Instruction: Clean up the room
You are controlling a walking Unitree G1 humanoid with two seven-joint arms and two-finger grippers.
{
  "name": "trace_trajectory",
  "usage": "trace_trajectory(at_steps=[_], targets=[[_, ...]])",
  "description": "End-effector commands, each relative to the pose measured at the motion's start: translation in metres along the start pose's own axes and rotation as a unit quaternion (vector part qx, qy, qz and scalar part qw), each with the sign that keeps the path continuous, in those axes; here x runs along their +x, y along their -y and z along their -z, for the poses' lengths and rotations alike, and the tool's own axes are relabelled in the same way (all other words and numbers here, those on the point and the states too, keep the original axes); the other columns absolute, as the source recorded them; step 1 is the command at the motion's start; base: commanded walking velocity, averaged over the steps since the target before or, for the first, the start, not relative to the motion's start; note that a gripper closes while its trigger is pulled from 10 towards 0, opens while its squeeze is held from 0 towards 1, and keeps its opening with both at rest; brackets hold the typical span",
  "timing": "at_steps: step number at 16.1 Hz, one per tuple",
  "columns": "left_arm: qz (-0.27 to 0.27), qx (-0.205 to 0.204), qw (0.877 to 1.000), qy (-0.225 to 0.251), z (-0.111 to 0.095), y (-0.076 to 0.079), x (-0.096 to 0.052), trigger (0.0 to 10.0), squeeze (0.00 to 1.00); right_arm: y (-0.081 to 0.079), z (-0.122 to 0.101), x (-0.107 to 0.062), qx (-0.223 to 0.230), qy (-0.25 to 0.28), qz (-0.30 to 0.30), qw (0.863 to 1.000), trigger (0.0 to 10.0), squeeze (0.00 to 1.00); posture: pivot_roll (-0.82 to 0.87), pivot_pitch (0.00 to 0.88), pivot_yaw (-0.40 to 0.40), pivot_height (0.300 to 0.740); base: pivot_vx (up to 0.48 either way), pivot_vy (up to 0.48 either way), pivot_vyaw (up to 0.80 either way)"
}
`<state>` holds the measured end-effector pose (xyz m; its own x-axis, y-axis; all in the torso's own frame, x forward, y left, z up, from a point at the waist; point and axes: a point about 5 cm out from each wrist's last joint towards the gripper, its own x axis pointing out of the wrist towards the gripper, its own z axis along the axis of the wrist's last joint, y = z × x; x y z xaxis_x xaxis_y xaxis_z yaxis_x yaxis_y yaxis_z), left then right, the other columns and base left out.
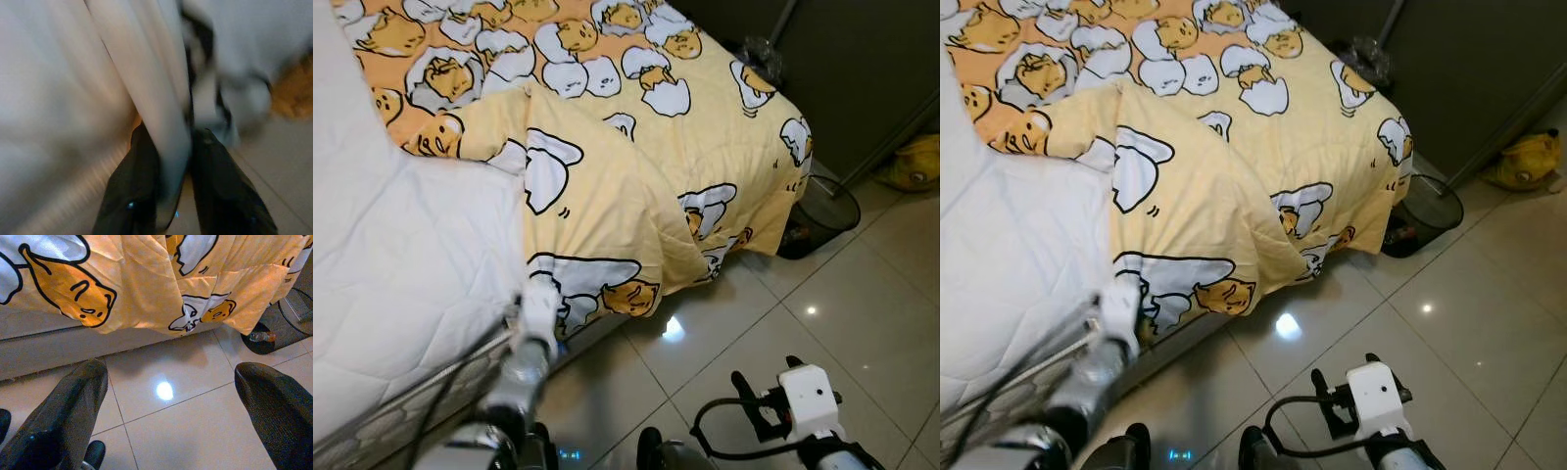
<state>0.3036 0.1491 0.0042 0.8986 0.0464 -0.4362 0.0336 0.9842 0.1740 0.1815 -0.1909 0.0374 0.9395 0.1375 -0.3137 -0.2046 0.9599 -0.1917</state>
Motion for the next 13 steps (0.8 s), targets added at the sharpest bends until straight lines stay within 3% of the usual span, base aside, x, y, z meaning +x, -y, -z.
trace_trajectory(at_steps=[1, 4, 6, 9, 11, 12, 13], targets=[[0.022, 0.012, 1.0, -0.013, 0.007, 0.009, -0.003, 0.0, 0.0, 0.003, 0.007, 0.0, -0.004, -0.011, 0.009, 1.0, 10.0, 0.0, -0.04, 0.172, -0.12, 0.74, 0.0, 0.0, 0.0], [0.04, 0.01, 0.999, 0.007, -0.002, 0.019, -0.001, 0.0, 0.0, 0.003, 0.002, 0.016, -0.009, 0.006, 0.007, 1.0, 10.0, 0.0, -0.02, 0.132, -0.103, 0.74, 0.0, 0.0, 0.0], [0.026, -0.033, 0.999, 0.031, -0.019, 0.018, 0.003, 0.0, 0.0, 0.006, -0.009, 0.027, -0.005, 0.027, 0.018, 0.999, 10.0, 0.0, -0.02, 0.121, -0.097, 0.74, 0.0, 0.0, 0.0], [0.046, -0.02, 0.997, 0.06, -0.029, 0.022, 0.004, 0.0, 0.0, 0.005, -0.01, 0.027, -0.006, 0.034, 0.016, 0.999, 10.0, 0.0, -0.03, 0.112, -0.083, 0.74, 0.0, 0.0, 0.0], [0.142, -0.019, 0.986, 0.086, -0.01, 0.036, -0.011, 0.0, 0.0, 0.001, -0.004, 0.029, -0.003, 0.031, 0.017, 0.999, 10.0, 0.0, 0.01, 0.083, -0.039, 0.74, 0.0, 0.0, 0.0], [0.142, -0.019, 0.986, 0.086, -0.01, 0.036, -0.011, 0.0, 0.0, 0.001, -0.004, 0.029, -0.003, 0.031, 0.017, 0.999, 10.0, 0.0, 0.01, 0.083, -0.039, 0.74, 0.0, 0.0, 0.0], [0.184, -0.03, 0.978, 0.094, -0.002, 0.043, -0.019, 0.0, 0.0, -0.001, -0.005, 0.033, 0.003, 0.033, 0.02, 0.999, 10.0, 0.0, 0.03, 0.069, -0.025, 0.74, 0.0, 0.0, 0.0]])
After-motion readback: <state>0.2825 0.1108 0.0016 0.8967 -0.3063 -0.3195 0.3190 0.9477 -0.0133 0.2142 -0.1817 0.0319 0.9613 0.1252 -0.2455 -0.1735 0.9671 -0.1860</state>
